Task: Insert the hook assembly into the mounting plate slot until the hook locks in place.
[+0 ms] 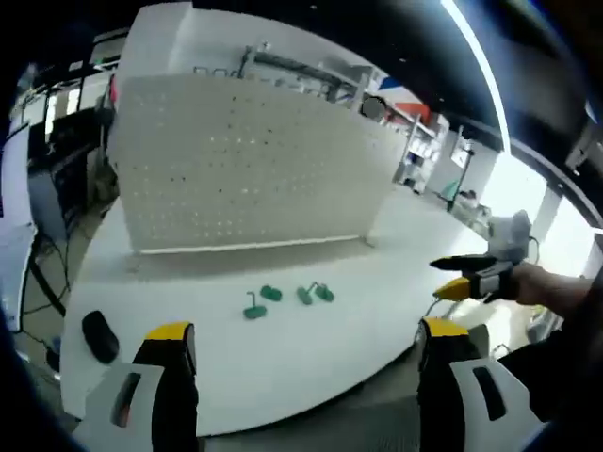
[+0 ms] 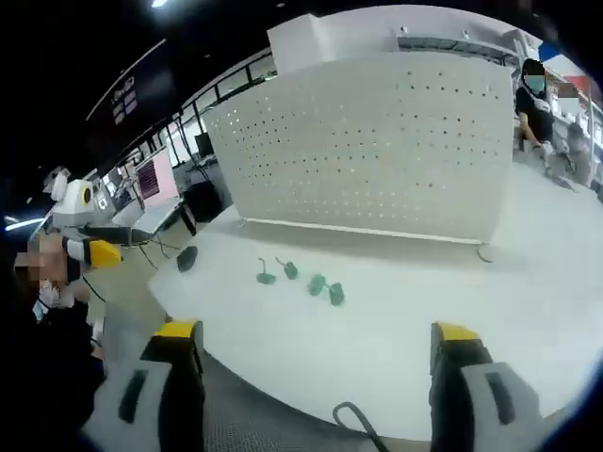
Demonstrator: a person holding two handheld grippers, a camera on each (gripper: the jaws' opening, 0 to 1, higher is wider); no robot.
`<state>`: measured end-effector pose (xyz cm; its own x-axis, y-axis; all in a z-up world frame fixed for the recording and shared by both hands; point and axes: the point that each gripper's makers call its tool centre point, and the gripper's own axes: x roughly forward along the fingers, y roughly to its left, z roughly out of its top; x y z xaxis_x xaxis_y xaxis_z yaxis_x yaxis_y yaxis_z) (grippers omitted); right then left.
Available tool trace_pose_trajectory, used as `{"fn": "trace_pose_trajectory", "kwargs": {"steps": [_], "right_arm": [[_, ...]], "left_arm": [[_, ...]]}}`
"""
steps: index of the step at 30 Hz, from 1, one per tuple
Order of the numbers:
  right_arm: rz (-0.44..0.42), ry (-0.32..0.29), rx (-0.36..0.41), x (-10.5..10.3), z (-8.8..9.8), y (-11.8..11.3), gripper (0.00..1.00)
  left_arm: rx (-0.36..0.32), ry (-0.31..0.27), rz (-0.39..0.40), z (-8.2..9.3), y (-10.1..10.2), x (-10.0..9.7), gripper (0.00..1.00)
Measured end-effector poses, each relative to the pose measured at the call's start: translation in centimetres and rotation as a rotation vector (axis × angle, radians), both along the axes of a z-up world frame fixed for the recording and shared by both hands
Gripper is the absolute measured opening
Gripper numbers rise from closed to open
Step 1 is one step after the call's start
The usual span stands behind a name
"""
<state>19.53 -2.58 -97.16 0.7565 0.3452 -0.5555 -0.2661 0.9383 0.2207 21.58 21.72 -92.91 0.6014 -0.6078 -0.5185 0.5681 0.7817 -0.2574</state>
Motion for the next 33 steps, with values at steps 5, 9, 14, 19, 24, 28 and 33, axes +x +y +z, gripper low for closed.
{"fn": "trace_pose_trajectory", "kwargs": {"steps": [5, 9, 14, 19, 24, 28, 33], "right_arm": [[0.018, 0.006, -0.028, -0.2, -0.5, 0.4, 0.96], [0.044, 0.004, -0.027, -0.3, -0.6, 0.7, 0.93], [0.043, 0.014, -0.029, -0.1, -0.7, 0.5, 0.95], [0.046, 0.014, -0.033, 0.1, -0.7, 0.4, 0.96], [0.03, -0.003, -0.071, 0.3, -0.7, -0.3, 0.99], [0.033, 0.007, -0.054, 0.2, -0.8, -0.2, 0.98], [0.048, 0.026, -0.053, 0.0, -1.1, 0.0, 0.98]], "left_arm": [[0.02, 0.006, -0.007, -0.4, 0.2, -0.2, 1.0], [0.029, 0.018, -0.009, -0.7, 0.4, -0.4, 1.0], [0.026, 0.016, 0.004, -0.6, 0.7, -0.2, 1.0], [0.02, 0.019, 0.015, -0.7, 0.8, -0.1, 1.0], [0.02, 0.034, 0.017, -1.1, 0.8, -0.4, 0.99], [0.021, 0.036, 0.023, -1.1, 0.8, -0.4, 0.99], [0.011, 0.036, 0.033, -1.1, 0.9, -0.3, 0.99]]}}
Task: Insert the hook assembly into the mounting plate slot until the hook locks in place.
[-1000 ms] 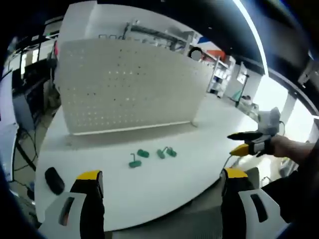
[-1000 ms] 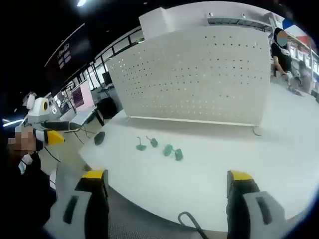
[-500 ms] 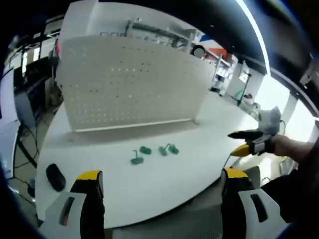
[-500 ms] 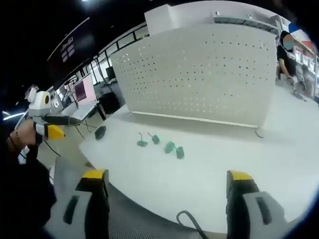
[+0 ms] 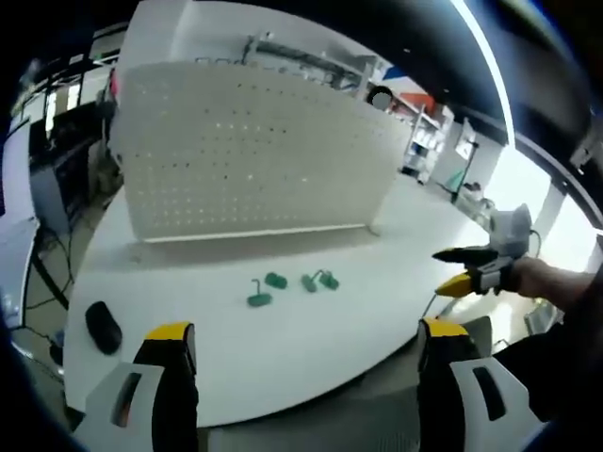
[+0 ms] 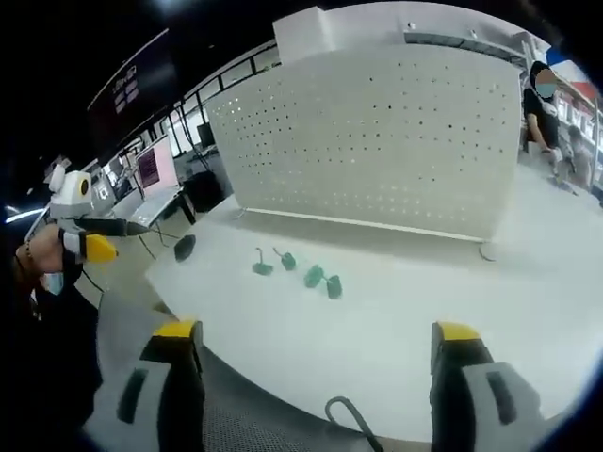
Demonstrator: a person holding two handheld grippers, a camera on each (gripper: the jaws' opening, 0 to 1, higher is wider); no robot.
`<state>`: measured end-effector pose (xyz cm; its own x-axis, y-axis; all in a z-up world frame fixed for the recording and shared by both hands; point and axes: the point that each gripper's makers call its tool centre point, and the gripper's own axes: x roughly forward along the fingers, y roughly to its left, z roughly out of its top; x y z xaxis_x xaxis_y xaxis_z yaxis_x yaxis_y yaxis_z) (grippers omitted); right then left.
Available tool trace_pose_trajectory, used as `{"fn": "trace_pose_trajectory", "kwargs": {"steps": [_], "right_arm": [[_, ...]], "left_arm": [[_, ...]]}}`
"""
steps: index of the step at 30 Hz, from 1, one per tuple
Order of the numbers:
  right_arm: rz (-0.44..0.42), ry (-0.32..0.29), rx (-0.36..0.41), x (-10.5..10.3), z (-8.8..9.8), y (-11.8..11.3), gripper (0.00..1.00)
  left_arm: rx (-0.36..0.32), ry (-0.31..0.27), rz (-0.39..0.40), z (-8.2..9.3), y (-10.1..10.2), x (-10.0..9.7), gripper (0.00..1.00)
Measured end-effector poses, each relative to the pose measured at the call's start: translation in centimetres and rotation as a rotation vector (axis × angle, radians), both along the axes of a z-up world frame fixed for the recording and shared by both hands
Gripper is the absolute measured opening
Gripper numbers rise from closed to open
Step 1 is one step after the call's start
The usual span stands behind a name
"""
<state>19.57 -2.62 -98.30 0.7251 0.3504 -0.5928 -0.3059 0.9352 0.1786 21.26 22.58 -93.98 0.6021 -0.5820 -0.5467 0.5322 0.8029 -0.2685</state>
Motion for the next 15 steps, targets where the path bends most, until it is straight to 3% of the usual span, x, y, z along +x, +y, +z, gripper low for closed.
{"fn": "trace_pose_trajectory", "kwargs": {"steps": [9, 15], "right_arm": [[0.001, -0.005, 0.016, -0.11, 0.05, 0.14, 0.97], [-0.002, -0.003, 0.026, -0.13, -0.01, 0.18, 0.96]], "left_arm": [[0.003, -0.017, -0.002, 0.26, -0.23, 0.17, 0.99], [-0.005, 0.013, 0.001, -0.17, -0.2, -0.23, 0.98]]}}
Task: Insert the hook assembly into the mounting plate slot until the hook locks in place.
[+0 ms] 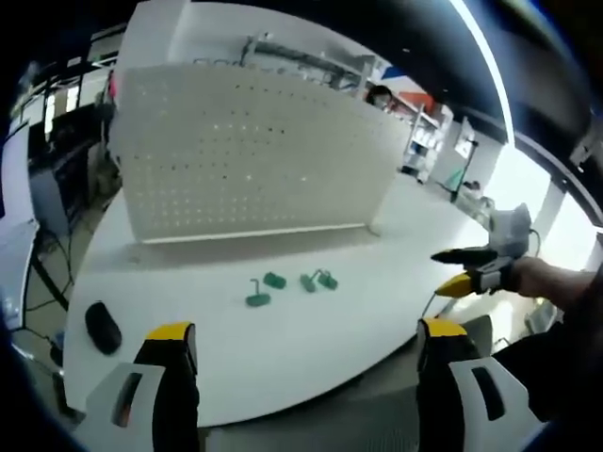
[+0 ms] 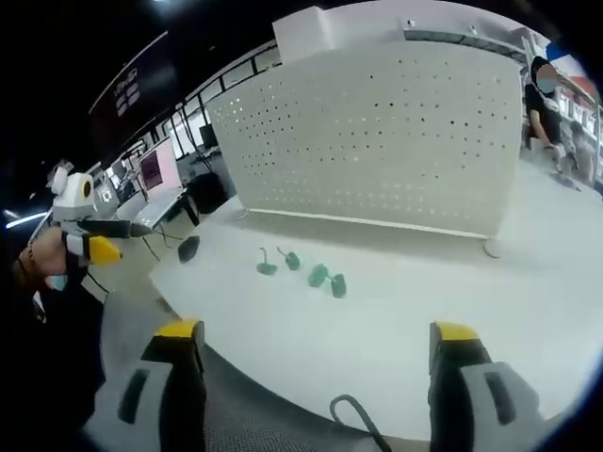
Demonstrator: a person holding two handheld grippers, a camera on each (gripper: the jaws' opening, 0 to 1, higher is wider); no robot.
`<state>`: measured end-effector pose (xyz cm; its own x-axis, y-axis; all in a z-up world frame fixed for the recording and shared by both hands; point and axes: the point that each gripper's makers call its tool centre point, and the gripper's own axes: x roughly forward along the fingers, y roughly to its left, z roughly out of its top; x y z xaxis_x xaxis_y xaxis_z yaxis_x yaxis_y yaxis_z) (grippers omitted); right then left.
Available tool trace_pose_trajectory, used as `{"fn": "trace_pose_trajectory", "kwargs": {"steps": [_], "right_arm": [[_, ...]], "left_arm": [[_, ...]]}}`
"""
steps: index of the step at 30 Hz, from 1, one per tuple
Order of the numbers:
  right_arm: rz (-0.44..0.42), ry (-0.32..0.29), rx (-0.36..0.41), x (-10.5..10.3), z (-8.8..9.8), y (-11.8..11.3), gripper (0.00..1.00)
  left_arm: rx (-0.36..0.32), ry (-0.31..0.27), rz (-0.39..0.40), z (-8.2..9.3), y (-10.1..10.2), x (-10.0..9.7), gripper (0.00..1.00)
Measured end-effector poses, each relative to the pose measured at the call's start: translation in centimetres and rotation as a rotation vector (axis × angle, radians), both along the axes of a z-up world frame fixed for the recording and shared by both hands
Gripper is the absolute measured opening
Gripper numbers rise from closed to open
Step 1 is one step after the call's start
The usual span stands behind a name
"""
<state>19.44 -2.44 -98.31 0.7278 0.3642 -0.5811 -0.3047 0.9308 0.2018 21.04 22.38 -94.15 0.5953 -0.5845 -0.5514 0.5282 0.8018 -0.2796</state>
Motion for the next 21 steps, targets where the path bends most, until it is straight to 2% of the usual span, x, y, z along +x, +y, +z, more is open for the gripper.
{"fn": "trace_pose_trajectory", "kwargs": {"steps": [10, 21], "right_arm": [[0.005, 0.005, -0.001, -0.02, -0.17, -0.04, 0.96], [0.004, 0.011, 0.0, -0.27, -0.3, -0.3, 0.96]], "left_arm": [[0.015, -0.009, 0.007, 0.22, 0.37, 0.25, 0.98], [0.022, -0.008, -0.005, 0.14, -0.15, 0.13, 0.98]]}}
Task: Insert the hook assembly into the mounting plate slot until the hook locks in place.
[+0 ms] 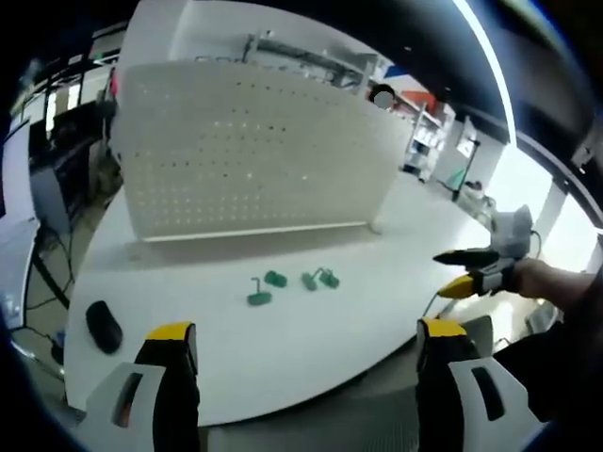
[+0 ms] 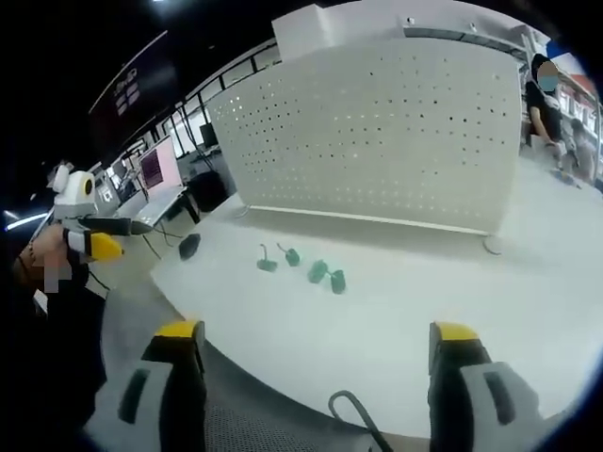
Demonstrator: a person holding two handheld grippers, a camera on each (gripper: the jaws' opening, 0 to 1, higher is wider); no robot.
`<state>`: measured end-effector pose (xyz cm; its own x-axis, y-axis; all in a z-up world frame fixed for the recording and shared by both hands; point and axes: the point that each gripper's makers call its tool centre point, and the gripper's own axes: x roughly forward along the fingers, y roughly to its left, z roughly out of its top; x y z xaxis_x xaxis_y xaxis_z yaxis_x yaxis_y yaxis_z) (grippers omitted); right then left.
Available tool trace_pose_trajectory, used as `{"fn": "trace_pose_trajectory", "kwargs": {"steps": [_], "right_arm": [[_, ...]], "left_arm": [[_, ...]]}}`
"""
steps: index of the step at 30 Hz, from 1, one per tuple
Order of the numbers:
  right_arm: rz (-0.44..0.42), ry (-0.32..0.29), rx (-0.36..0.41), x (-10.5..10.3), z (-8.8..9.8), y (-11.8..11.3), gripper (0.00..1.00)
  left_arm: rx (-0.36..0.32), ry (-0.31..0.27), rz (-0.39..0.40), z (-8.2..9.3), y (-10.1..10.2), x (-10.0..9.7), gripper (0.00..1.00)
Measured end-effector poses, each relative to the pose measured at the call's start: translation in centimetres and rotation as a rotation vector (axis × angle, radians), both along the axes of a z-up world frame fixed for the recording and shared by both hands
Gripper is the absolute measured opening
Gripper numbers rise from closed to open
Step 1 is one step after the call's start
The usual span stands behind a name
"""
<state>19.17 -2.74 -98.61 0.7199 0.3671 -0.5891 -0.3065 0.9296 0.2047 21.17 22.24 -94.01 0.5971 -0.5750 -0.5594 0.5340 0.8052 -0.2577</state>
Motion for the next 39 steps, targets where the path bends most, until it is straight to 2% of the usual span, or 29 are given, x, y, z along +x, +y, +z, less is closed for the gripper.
{"fn": "trace_pose_trajectory", "kwargs": {"steps": [18, 28, 39], "right_arm": [[0.008, 0.002, 0.004, 0.32, 0.12, 0.12, 0.94], [0.022, 0.025, 0.001, -0.07, -0.74, 0.55, 0.94], [0.018, 0.02, 0.004, -0.16, -0.57, 0.3, 0.94]], "left_arm": [[0.007, 0.006, 0.006, -0.24, 0.39, 0.03, 0.97], [0.014, 0.015, 0.008, -0.49, 0.55, -0.09, 0.97], [0.018, 0.014, 0.013, -0.47, 0.62, -0.3, 0.97]]}}
